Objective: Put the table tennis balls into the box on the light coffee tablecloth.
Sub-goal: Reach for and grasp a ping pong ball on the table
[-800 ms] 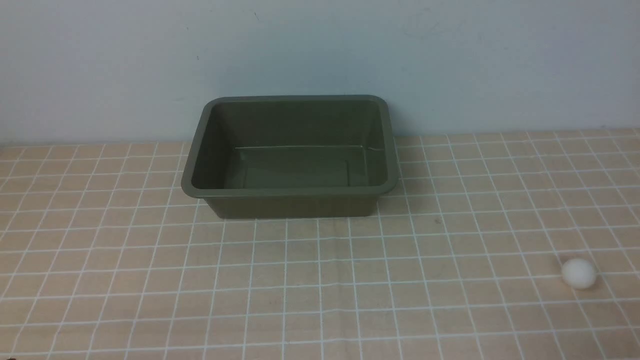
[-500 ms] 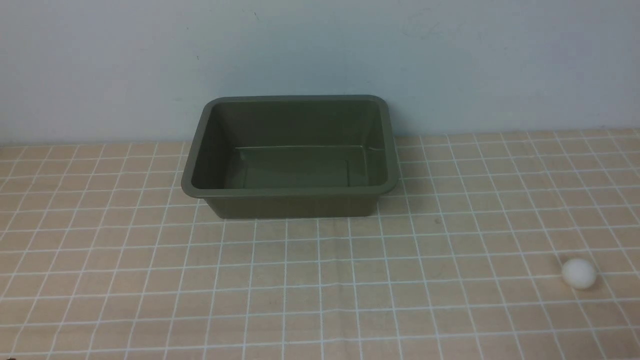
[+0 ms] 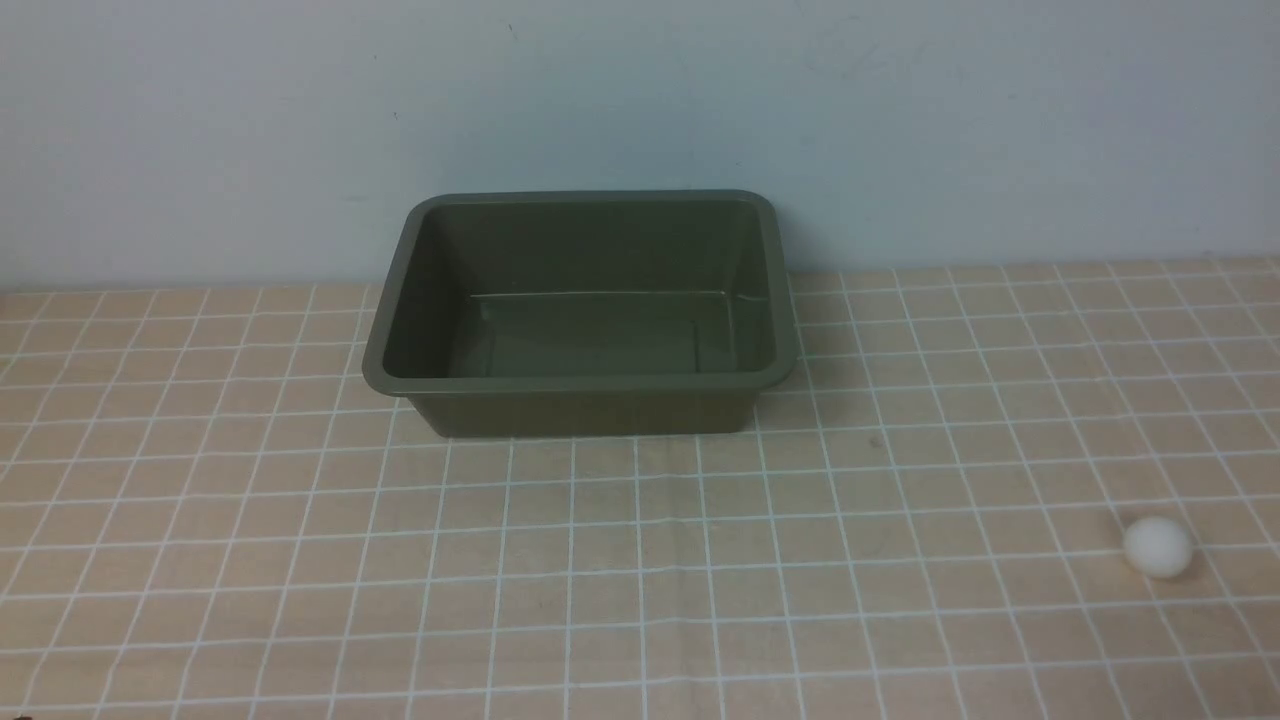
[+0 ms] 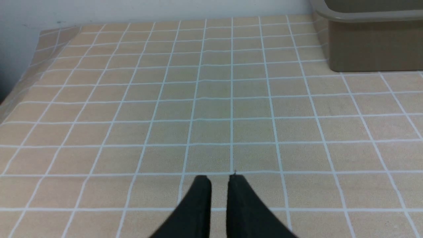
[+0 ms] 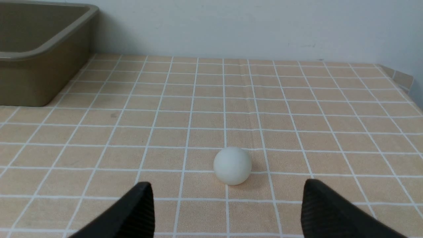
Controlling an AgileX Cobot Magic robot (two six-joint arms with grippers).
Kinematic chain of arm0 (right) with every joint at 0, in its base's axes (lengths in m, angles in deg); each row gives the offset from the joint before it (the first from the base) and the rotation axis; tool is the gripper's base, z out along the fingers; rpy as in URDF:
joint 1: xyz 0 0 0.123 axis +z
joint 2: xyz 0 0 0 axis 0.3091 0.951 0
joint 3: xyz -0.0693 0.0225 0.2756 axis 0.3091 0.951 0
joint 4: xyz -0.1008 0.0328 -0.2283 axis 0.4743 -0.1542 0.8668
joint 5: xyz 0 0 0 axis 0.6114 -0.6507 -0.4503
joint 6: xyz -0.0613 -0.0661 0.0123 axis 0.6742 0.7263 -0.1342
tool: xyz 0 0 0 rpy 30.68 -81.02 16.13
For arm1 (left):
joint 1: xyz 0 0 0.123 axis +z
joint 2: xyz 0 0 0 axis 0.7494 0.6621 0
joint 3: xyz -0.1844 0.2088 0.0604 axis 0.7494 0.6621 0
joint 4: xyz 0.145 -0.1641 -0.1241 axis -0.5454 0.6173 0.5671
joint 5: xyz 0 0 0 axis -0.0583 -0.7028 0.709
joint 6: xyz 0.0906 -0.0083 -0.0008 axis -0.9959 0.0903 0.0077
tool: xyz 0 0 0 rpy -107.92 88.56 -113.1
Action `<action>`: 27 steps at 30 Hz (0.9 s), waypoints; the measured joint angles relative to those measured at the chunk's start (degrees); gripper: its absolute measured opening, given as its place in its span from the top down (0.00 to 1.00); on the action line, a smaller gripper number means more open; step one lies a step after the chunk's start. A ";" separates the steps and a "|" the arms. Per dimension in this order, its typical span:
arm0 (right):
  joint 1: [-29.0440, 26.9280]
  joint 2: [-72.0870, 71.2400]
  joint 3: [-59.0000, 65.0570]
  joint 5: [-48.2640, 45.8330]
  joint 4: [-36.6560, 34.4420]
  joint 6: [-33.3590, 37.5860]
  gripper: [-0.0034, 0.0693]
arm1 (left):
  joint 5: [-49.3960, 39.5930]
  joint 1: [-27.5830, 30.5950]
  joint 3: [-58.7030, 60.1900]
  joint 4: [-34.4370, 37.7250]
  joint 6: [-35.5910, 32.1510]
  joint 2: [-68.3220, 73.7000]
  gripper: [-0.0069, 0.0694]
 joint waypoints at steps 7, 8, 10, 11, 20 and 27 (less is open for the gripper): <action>0.00 0.00 0.00 0.00 0.00 0.00 0.22 | 0.00 0.00 0.00 0.00 0.00 0.00 0.88; 0.00 0.00 0.00 0.00 0.00 0.00 0.22 | 0.00 0.00 0.00 0.00 0.00 0.00 0.88; 0.00 0.00 0.00 0.00 0.00 0.00 0.22 | 0.00 0.00 0.00 0.00 0.00 0.00 0.88; 0.00 0.00 0.00 0.00 0.00 0.00 0.22 | 0.00 0.00 0.00 0.00 0.00 0.00 0.88; 0.00 0.00 0.00 0.00 0.00 0.00 0.22 | 0.00 0.00 0.00 0.00 0.00 0.00 0.88; 0.00 0.00 0.39 3.69 0.12 0.65 0.22 | 0.00 0.00 0.00 0.00 0.00 0.00 0.88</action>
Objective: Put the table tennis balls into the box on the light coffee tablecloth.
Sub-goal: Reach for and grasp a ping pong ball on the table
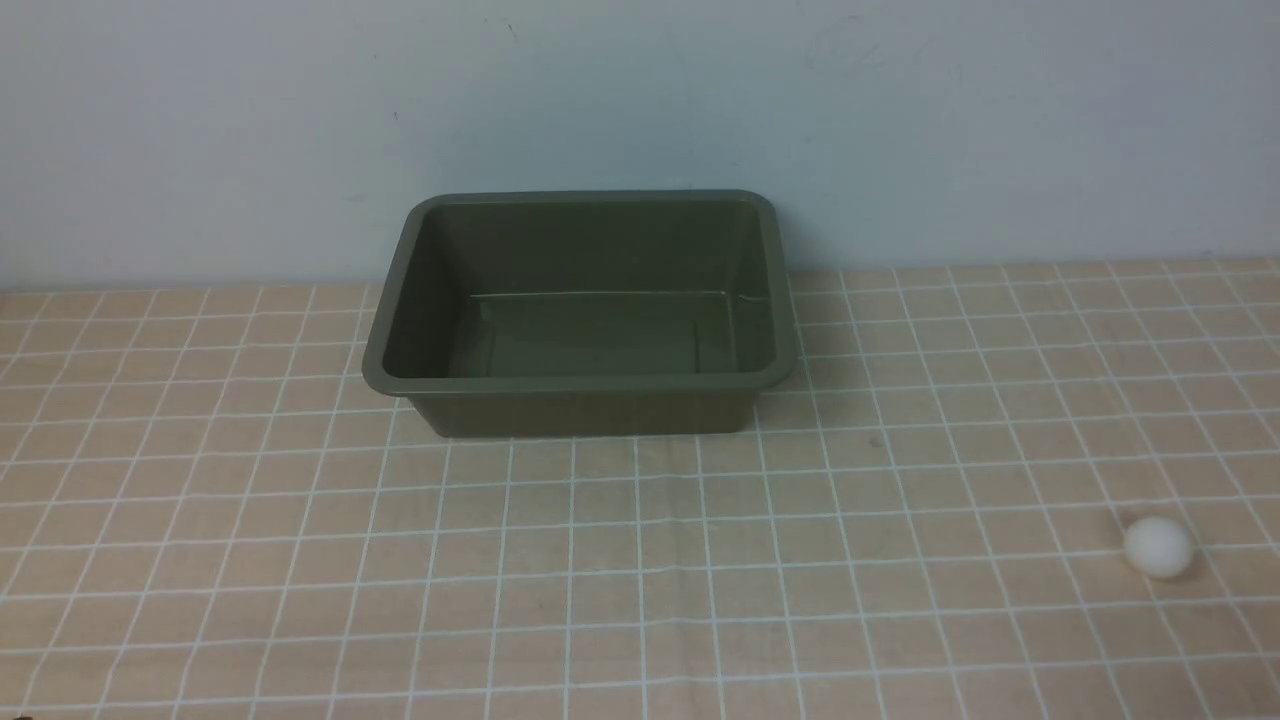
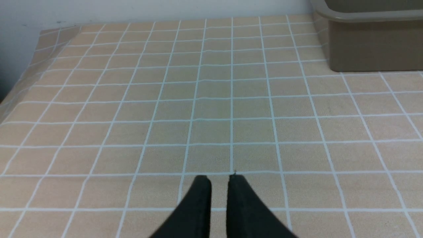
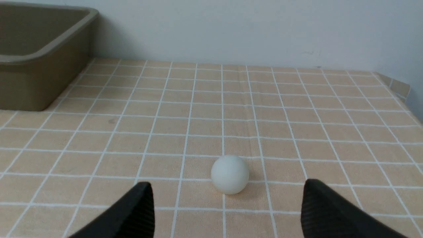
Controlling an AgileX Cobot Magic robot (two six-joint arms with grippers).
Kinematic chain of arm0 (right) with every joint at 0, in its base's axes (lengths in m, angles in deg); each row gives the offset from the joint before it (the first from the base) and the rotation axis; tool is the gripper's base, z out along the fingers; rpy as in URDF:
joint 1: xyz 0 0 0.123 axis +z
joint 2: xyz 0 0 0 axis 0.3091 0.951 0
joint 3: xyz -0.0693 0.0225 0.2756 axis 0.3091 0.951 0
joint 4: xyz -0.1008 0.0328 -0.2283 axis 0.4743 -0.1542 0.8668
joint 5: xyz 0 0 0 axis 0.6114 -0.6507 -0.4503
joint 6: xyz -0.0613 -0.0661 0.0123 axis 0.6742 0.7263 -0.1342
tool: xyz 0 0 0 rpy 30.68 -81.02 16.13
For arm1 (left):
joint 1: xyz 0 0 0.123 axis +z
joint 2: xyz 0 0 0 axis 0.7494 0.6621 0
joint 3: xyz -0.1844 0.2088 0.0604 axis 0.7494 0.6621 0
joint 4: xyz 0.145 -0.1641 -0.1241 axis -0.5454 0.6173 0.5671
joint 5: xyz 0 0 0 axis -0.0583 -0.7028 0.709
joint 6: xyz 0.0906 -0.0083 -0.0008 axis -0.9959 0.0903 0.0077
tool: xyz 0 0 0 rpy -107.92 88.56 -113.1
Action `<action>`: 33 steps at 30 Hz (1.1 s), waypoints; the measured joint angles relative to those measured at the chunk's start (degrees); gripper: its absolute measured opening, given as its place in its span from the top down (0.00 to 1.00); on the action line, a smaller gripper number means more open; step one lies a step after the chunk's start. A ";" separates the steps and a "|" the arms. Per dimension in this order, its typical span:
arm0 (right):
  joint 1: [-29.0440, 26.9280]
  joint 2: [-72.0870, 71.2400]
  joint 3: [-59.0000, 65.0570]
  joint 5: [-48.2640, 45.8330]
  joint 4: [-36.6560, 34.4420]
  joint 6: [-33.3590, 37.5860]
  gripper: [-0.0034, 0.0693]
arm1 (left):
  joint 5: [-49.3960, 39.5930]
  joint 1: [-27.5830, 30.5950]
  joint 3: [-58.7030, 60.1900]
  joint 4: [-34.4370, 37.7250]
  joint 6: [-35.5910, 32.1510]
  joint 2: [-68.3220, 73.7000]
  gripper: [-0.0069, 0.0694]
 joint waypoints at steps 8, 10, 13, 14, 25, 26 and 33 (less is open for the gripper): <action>0.00 0.00 0.24 18.53 0.05 0.00 0.22 | 0.00 0.00 0.00 0.00 0.00 0.00 0.88; 0.00 0.00 0.24 24.15 0.05 0.00 0.22 | 0.00 0.00 0.00 0.00 0.00 0.00 0.88; 0.00 0.00 0.24 29.55 0.05 0.00 0.22 | 0.00 0.00 0.00 0.00 0.00 0.00 0.88; 0.00 0.00 0.24 30.97 0.05 0.00 0.22 | 0.00 0.00 0.00 0.00 0.00 0.00 0.88; 0.00 0.00 0.24 45.36 0.05 0.00 0.22 | 0.00 0.00 0.00 0.00 0.00 0.00 0.88; 0.00 0.00 0.24 46.65 0.05 0.00 0.22 | 0.00 0.00 0.00 0.00 0.00 0.00 0.88; 0.00 0.00 0.24 53.70 0.06 -3.57 0.22 | 0.00 0.00 0.00 0.00 0.00 0.00 0.88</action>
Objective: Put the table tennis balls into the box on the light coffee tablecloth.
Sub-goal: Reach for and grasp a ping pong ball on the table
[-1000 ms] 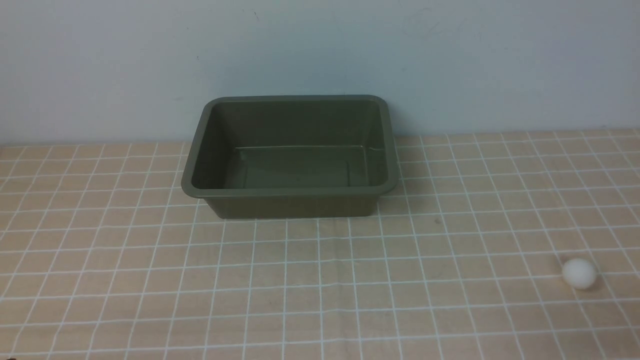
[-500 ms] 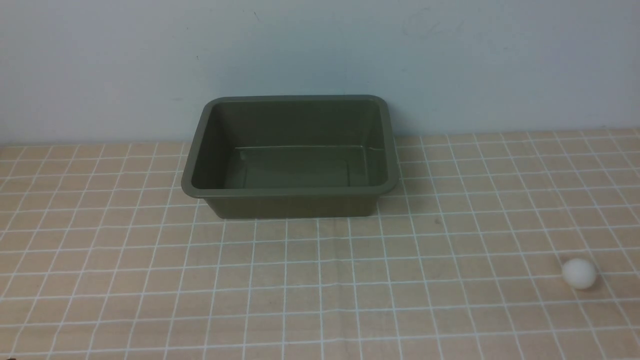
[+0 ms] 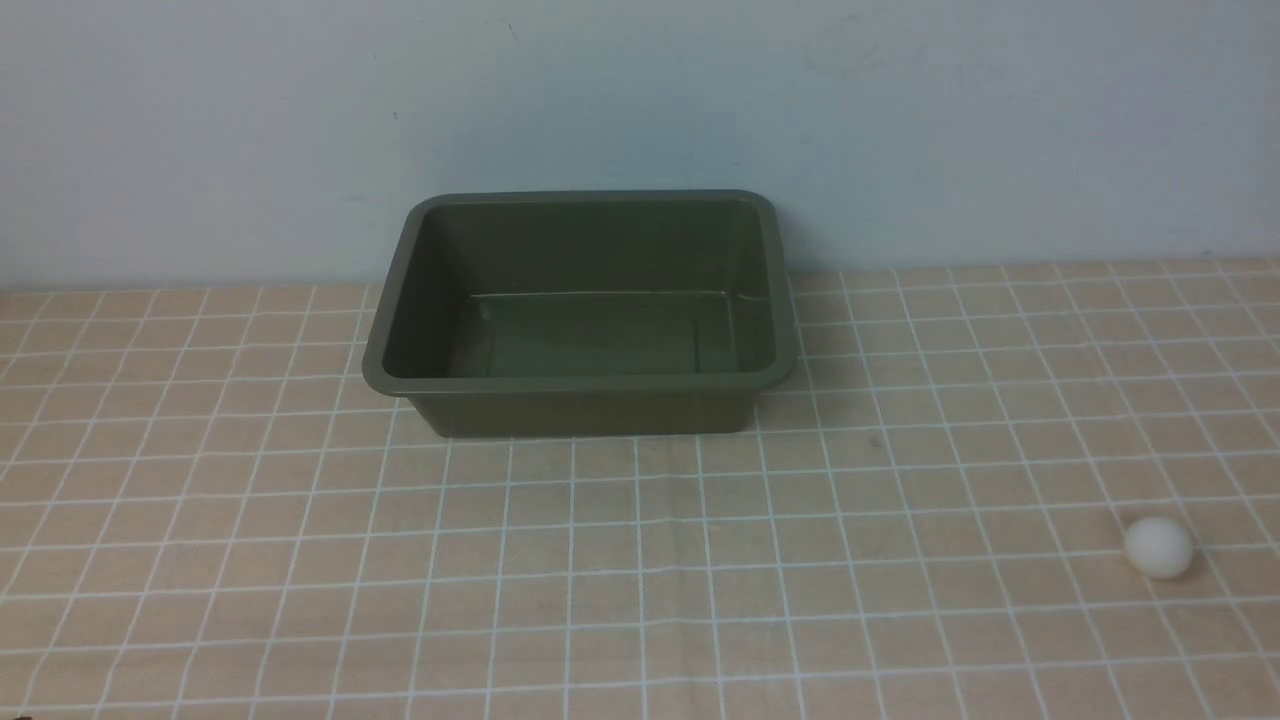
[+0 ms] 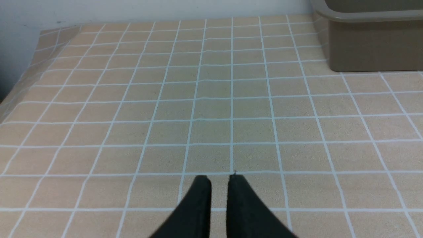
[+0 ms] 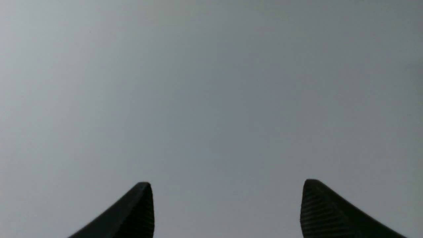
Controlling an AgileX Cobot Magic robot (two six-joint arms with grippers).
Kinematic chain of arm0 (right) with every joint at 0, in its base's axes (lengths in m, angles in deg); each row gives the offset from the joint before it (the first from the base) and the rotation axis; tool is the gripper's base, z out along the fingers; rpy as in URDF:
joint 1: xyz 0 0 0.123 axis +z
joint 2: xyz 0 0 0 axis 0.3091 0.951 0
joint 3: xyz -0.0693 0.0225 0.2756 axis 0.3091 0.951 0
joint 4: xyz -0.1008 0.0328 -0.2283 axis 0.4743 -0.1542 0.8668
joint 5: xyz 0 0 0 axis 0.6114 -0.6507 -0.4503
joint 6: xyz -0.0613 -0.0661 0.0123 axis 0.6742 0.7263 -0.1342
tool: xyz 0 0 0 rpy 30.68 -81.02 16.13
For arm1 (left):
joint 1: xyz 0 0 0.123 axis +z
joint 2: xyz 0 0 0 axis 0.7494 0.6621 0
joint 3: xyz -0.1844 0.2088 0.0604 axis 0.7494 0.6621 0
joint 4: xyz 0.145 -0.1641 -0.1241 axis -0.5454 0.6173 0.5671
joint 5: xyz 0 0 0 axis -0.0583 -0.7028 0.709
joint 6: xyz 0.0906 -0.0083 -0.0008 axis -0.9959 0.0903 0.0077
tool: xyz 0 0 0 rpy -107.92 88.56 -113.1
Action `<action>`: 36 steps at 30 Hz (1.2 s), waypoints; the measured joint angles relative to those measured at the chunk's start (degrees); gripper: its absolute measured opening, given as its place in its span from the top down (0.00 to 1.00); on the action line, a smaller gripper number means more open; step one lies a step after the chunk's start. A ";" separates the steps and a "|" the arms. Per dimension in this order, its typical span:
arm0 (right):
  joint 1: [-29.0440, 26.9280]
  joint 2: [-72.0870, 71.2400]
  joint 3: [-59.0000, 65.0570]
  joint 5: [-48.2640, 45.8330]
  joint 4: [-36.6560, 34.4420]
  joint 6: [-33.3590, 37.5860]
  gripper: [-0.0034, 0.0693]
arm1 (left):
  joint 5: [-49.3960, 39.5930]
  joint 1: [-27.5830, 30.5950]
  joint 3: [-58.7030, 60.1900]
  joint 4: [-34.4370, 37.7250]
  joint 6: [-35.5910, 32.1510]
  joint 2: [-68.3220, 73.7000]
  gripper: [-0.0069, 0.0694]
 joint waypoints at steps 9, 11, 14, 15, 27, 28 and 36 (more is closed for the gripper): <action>0.00 0.00 -0.60 5.85 2.40 -23.70 0.23 | 0.00 0.00 0.00 0.00 0.00 0.00 0.88; 0.00 0.00 -4.81 5.96 6.27 -28.81 0.24 | 0.00 0.00 0.00 0.00 0.00 0.00 0.88; 0.00 0.00 -10.39 6.15 9.83 -29.69 0.26 | 0.00 0.00 0.00 0.00 0.00 0.00 0.88; 0.00 0.17 -14.01 5.41 12.26 -29.91 0.27 | 0.00 0.00 0.00 0.00 0.00 0.00 0.88; 0.00 13.42 -35.95 -24.95 49.68 -52.48 0.30 | 0.00 0.00 0.00 0.00 0.00 0.00 0.88; 0.00 15.75 -37.62 -25.96 54.14 -57.07 0.30 | 0.00 0.00 0.00 0.00 0.00 0.00 0.88; 0.00 29.90 -41.36 -26.25 82.47 -81.19 0.30 | 0.00 0.00 0.00 0.00 0.00 0.00 0.88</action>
